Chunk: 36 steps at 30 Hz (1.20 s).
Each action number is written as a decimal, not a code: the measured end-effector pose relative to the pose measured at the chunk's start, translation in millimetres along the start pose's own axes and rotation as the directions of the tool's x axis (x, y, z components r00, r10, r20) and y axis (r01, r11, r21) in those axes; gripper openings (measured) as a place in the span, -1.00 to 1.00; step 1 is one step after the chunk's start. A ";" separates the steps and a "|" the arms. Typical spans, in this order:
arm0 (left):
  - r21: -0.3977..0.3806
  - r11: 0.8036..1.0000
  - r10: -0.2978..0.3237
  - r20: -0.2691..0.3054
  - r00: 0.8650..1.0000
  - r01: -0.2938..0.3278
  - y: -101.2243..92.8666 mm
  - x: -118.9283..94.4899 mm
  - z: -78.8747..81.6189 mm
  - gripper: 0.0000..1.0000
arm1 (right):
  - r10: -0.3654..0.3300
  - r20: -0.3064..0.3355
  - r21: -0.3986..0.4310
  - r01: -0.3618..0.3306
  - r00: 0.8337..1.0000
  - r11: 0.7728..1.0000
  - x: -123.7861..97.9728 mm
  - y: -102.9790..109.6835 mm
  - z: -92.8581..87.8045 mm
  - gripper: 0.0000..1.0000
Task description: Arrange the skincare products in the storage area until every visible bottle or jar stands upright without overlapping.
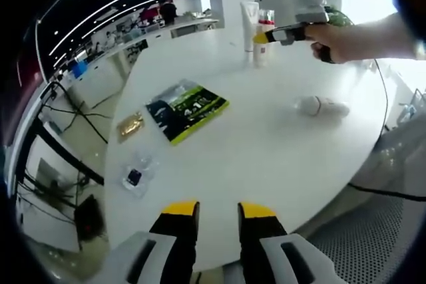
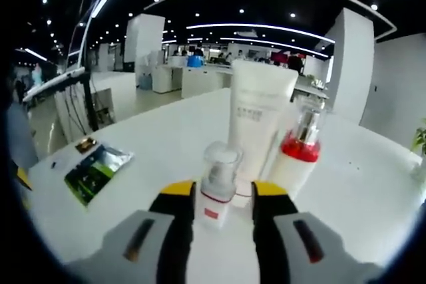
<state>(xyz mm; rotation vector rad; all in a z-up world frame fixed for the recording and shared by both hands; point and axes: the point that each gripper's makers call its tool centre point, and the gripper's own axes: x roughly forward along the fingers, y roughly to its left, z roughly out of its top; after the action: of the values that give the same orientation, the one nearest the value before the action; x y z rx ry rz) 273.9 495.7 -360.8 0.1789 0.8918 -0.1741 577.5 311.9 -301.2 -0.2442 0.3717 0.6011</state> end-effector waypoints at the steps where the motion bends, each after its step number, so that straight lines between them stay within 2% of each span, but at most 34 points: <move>1: -0.001 1.000 0.000 0.001 1.000 0.000 0.0 0.0 0.0 -0.52 | 0.001 -0.008 0.005 -0.001 1.000 1.000 0.0 -0.2 -1.7 -0.30; 13: 0.000 1.000 0.000 -0.007 1.000 0.000 0.1 0.2 -1.6 -0.52 | 0.013 -0.044 0.033 -0.012 0.999 0.999 0.1 0.0 -15.3 -0.21; 18: 0.001 1.000 0.000 -0.010 1.000 0.000 0.2 0.3 -2.3 -0.52 | 0.020 -0.100 0.072 -0.013 0.995 0.997 2.8 -0.9 -31.6 -0.21; 22: 0.000 1.000 0.002 -0.011 1.000 -0.002 0.5 -0.1 -2.7 -0.52 | 0.040 -0.160 0.103 -0.024 0.986 0.994 8.7 -0.5 -46.7 -0.28; 29: -0.002 1.000 0.001 -0.013 1.000 -0.001 0.6 0.3 -3.3 -0.52 | 0.061 -0.176 0.151 -0.034 0.982 0.988 13.2 4.4 -49.6 -0.31; 36: -0.005 1.000 0.001 -0.015 1.000 -0.001 1.2 0.5 -3.9 -0.52 | 0.050 -0.191 0.187 -0.013 0.980 0.982 19.7 5.6 -50.2 -0.38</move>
<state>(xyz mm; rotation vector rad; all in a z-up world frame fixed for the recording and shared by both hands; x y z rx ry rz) 271.6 497.7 -363.6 0.1760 0.9073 -0.1694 575.7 309.9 -355.3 -0.1185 0.6189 0.5713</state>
